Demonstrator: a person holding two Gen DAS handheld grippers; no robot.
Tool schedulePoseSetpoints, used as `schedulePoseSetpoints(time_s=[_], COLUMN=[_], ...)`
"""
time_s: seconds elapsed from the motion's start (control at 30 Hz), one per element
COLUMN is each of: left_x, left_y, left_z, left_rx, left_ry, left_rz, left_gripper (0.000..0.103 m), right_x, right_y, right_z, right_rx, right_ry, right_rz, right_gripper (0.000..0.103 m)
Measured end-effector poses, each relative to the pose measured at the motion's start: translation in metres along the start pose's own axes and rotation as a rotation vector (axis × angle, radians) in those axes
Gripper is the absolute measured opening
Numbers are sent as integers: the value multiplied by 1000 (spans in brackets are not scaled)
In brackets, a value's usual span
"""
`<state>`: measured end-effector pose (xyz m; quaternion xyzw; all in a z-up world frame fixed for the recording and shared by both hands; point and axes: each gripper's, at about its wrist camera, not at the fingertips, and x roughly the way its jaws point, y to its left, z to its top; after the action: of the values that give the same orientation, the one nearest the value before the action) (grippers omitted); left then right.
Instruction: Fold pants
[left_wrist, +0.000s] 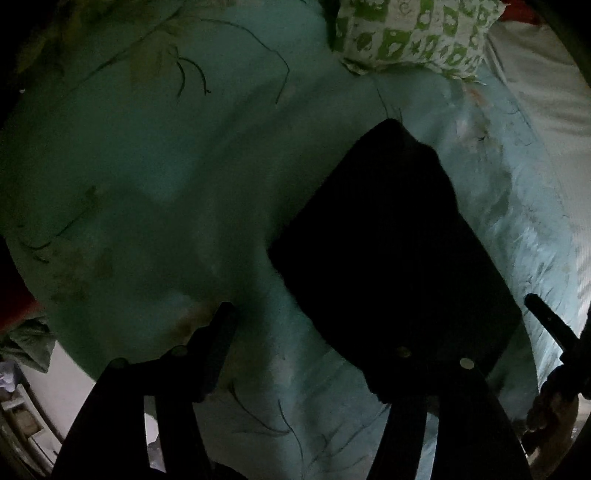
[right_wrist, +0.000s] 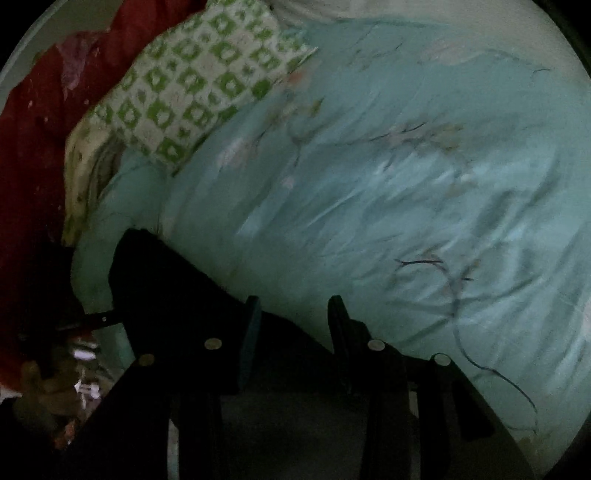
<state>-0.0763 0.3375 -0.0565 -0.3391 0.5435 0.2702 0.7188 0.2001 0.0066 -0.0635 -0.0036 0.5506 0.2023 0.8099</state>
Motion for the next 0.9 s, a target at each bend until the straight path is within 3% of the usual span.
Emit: schedulePoseSetpoints(time_s=[0.13, 0.3, 0.4, 0.47, 0.57, 0.73, 0.9], left_x=[8, 16, 14, 9, -9, -56, -72], left_y=[-4, -7, -13, -17, -13, -13, -38], left_z=[5, 13, 14, 15, 13, 7, 8], left_rx=[38, 57, 91, 103, 99, 141, 262], left_ry=[-12, -38, -60, -77, -94, -188, -268], left_rz=[-1, -21, -29, -18, -66, -187, -145], left_gripper=[64, 61, 43, 29, 20, 17, 17], right_x=[34, 39, 41, 36, 12, -38, -30], right_y=[8, 9, 23, 28, 28, 38, 37], right_z=[-8, -7, -10, -11, -13, -16, -11], right_rx=[-62, -61, -128, -147, -126, -113, -88], right_ry=[118, 132, 156, 138, 60, -108, -160], right_rz=[-42, -40, -68, -87, -71, -66, -133], right_gripper=[39, 35, 21, 14, 9, 8, 8])
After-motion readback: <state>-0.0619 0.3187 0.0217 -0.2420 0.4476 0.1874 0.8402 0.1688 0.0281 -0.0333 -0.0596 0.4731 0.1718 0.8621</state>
